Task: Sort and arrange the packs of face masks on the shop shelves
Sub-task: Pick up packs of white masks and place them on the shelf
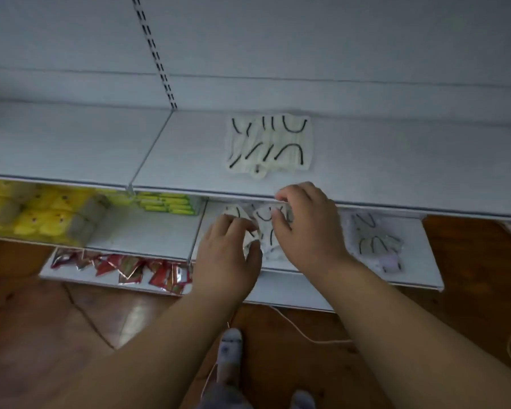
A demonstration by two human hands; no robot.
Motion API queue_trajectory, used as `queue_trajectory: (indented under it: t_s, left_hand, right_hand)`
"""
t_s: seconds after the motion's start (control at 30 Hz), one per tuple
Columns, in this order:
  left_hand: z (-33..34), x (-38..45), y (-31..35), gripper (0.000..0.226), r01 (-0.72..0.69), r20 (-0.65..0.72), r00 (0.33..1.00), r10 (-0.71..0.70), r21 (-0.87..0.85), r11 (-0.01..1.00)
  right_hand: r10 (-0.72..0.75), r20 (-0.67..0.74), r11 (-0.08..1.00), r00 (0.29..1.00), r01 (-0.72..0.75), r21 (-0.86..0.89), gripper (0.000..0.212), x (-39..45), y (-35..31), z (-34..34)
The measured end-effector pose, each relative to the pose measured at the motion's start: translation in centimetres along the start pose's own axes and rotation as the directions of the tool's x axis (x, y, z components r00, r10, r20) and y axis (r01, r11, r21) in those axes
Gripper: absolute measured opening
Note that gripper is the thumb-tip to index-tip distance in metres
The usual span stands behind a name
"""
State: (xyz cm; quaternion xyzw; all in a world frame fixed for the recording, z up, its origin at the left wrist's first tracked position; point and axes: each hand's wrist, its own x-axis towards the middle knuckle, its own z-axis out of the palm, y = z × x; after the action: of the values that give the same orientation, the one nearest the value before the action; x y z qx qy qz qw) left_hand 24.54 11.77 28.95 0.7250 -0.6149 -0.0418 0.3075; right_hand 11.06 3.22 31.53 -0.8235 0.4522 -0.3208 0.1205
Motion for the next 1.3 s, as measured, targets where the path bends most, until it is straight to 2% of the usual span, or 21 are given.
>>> queue_trajectory:
  t_s: [0.1,0.2,0.4,0.7,0.77,0.87,0.93,1.0,1.1,1.13,1.17,1.27,1.3]
  left_hand:
    - [0.0,-3.6,-0.6,0.026,0.000,0.058,0.998,-0.002,0.024,1.000]
    - [0.8,-5.3,-2.7,0.023,0.061,0.131,0.989,-0.063,0.015,0.998]
    - [4.1,-6.6,-8.8,0.029,0.149,0.358,0.924,-0.133,-0.017,0.989]
    - [14.0,-5.2,-17.7,0.033,0.298,0.469,0.842,-0.266,0.006,0.955]
    - [16.7,-4.8,-19.3,0.035,0.341,0.486,0.818,-0.309,0.023,0.940]
    - [19.8,-4.8,-21.6,0.037,0.389,0.502,0.789,-0.356,0.041,0.920]
    - [21.4,-4.9,-22.8,0.037,0.393,0.522,0.771,-0.366,0.064,0.917]
    - [22.7,-4.6,-23.8,0.038,0.396,0.533,0.758,-0.375,0.080,0.915]
    - [24.3,-3.5,-25.1,0.035,0.426,0.522,0.757,-0.394,0.062,0.902]
    - [24.7,-3.1,-25.4,0.034,0.442,0.517,0.756,-0.401,0.048,0.896]
    - [25.0,-2.8,-25.5,0.032,0.459,0.513,0.755,-0.408,0.031,0.888]
    - [25.5,-2.0,-25.6,0.027,0.529,0.518,0.740,-0.429,-0.054,0.847]
    - [25.5,-1.7,-25.5,0.024,0.591,0.525,0.717,-0.459,-0.108,0.799]
  right_hand:
    - [0.036,0.109,0.999,0.993,-0.040,0.036,0.015,-3.1,-0.9,0.0]
    - [0.050,0.163,0.997,0.985,-0.059,0.056,0.015,-5.0,-0.8,1.7]
    - [0.128,0.233,0.989,0.964,-0.141,0.040,0.012,-7.5,0.8,9.1]
    - [0.290,0.469,0.954,0.834,-0.292,-0.072,0.024,-6.5,9.0,24.1]
    - [0.272,0.534,0.961,0.800,-0.251,-0.114,0.029,-5.8,11.4,27.9]
    - [0.172,0.673,0.973,0.720,-0.019,-0.228,0.041,-4.8,13.9,33.1]
    - [0.132,0.717,0.962,0.684,0.085,-0.258,0.048,-4.1,14.9,36.0]
    - [0.153,0.734,0.946,0.662,0.115,-0.302,0.054,-3.5,16.0,38.7]
    - [0.252,0.769,0.900,0.587,0.150,-0.409,0.062,-3.2,17.5,41.0]
    - [0.265,0.759,0.890,0.595,0.152,-0.430,0.065,-3.2,17.7,41.3]
    - [0.255,0.732,0.890,0.632,0.142,-0.433,0.066,-3.3,17.9,41.4]
    - [0.195,0.583,0.932,0.789,0.036,-0.360,0.056,-3.5,17.7,40.6]
    - [0.182,0.521,0.952,0.834,-0.016,-0.307,0.049,-3.7,17.4,40.0]
